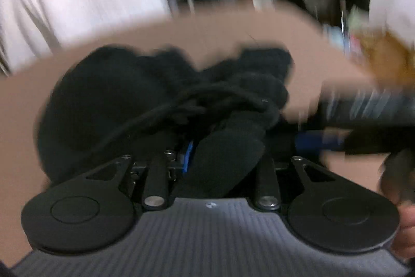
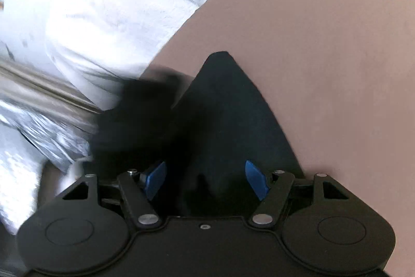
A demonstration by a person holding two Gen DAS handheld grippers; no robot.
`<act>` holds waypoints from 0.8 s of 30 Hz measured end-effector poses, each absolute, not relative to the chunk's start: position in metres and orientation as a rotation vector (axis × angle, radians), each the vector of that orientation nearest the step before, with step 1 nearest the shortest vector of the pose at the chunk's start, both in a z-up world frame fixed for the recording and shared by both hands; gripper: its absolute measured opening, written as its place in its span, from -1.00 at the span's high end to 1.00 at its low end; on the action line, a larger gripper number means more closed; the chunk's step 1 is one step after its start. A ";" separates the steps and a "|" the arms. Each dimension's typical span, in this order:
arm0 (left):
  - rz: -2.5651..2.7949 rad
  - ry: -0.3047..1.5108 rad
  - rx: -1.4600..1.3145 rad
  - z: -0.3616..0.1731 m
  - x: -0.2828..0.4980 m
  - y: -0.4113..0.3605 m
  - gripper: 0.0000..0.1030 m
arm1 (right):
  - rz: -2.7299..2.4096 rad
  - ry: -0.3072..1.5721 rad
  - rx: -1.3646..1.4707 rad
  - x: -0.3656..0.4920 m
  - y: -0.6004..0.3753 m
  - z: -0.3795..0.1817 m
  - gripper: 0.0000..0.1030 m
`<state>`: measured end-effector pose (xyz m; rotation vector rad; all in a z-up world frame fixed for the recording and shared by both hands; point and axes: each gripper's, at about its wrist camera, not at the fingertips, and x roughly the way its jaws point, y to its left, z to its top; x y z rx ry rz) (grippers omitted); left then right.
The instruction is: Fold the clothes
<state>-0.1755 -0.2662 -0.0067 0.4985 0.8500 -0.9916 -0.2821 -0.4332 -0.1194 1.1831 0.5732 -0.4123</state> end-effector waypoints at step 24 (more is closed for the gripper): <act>-0.839 0.972 0.044 -0.024 -0.061 -0.066 -0.78 | -0.329 0.440 1.376 -0.305 -0.429 -0.140 -0.44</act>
